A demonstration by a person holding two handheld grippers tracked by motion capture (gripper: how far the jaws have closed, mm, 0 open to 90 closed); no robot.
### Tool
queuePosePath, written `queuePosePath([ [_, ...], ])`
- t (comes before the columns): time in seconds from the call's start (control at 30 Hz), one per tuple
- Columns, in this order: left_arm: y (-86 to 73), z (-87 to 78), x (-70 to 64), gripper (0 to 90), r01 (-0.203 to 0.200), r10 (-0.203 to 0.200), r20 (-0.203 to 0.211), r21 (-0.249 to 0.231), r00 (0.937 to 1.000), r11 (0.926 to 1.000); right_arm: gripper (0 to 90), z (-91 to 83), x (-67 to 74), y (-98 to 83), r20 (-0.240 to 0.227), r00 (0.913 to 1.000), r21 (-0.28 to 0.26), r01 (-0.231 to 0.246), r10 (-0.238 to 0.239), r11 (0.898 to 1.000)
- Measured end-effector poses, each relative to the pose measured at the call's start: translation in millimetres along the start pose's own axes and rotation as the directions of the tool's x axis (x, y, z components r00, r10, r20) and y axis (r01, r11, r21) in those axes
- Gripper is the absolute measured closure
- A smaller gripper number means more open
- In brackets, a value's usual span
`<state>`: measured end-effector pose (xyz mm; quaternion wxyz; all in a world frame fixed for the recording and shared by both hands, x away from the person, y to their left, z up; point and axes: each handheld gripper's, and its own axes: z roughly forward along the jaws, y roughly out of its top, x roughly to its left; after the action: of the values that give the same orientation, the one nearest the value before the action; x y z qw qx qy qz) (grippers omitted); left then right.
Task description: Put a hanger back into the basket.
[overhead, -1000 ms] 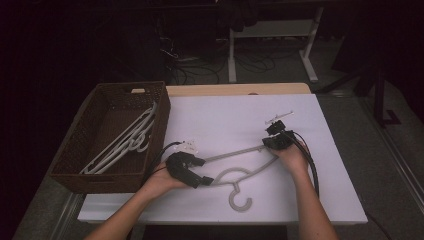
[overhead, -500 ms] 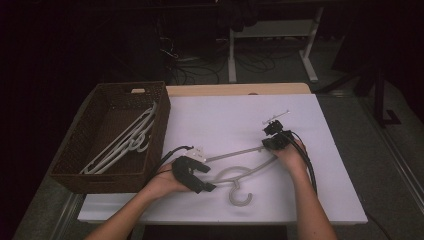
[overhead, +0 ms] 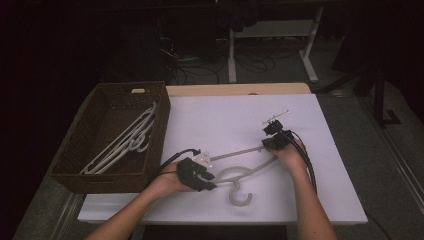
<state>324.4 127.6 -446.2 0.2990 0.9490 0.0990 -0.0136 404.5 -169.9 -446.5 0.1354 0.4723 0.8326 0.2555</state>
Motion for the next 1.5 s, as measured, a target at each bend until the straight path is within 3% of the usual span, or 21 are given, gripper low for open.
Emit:
queuePosePath([
  [0.23,5.0,1.1,-2.8,73.2,-0.039,0.041,-0.027,0.052,0.9988,0.9979,90.0,0.0,-0.3,-0.1,0.000,1.0000,0.000,0.002,-0.002,1.000],
  [0.4,6.2,1.6,-1.2,78.9,-0.049,0.050,-0.013,0.059,0.9987,0.9970,90.0,0.1,0.0,-0.1,0.000,1.0000,-0.001,0.002,-0.002,1.000],
  [0.57,6.9,1.4,-2.0,80.3,-0.084,0.085,-0.012,0.064,0.9963,0.9944,90.0,-0.1,0.4,0.4,0.002,0.9999,0.003,0.011,-0.011,1.000],
  [0.63,6.5,1.3,-2.2,80.7,-0.091,0.092,-0.009,0.057,0.9958,0.9942,89.6,-0.6,0.8,0.9,0.003,0.9995,0.000,0.031,-0.031,1.000],
  [0.67,6.6,1.2,-2.1,80.8,-0.095,0.095,-0.007,0.058,0.9954,0.9938,88.8,-1.0,0.1,0.9,0.002,0.9991,-0.006,0.043,-0.043,0.999],
  [0.7,6.8,1.3,-2.5,80.8,-0.098,0.098,-0.008,0.058,0.9951,0.9935,79.7,-1.7,0.0,0.9,-0.002,0.9990,-0.010,0.044,-0.044,0.999],
  [0.77,7.1,1.4,-2.4,81.9,-0.098,0.099,-0.006,0.057,0.9951,0.9935,77.8,-4.9,-0.3,2.0,-0.028,0.9991,-0.028,0.032,-0.033,0.999],
  [0.8,7.8,1.8,-1.3,82.2,-0.077,0.077,-0.004,0.055,0.9970,0.9956,75.3,-7.4,0.0,2.8,-0.044,0.9984,-0.039,0.035,-0.036,0.999],
  [0.9,7.2,1.9,-0.9,82.3,-0.067,0.067,-0.001,0.045,0.9977,0.9967,69.8,-16.5,2.1,5.3,-0.069,0.9971,-0.077,0.027,-0.033,0.997],
  [1.0,7.4,1.8,-0.9,82.3,-0.061,0.061,-0.001,0.041,0.9981,0.9973,64.5,-27.5,2.3,5.4,-0.083,0.9960,-0.105,0.024,-0.033,0.994],
  [1.23,9.3,-1.6,2.2,82.3,0.006,-0.006,0.020,-0.009,0.9998,0.9999,52.4,-53.4,-2.9,-0.9,-0.099,0.9944,-0.163,0.021,-0.037,0.986],
  [1.37,10.4,-4.1,3.6,82.4,0.045,-0.044,0.016,-0.032,0.9989,0.9985,45.4,-64.6,-4.1,-4.7,-0.119,0.9921,-0.192,0.017,-0.041,0.981],
  [1.5,10.1,-9.4,6.8,82.4,0.102,-0.102,0.011,-0.067,0.9948,0.9925,37.8,-73.7,-3.4,-9.8,-0.123,0.9910,-0.210,0.027,-0.053,0.977],
])
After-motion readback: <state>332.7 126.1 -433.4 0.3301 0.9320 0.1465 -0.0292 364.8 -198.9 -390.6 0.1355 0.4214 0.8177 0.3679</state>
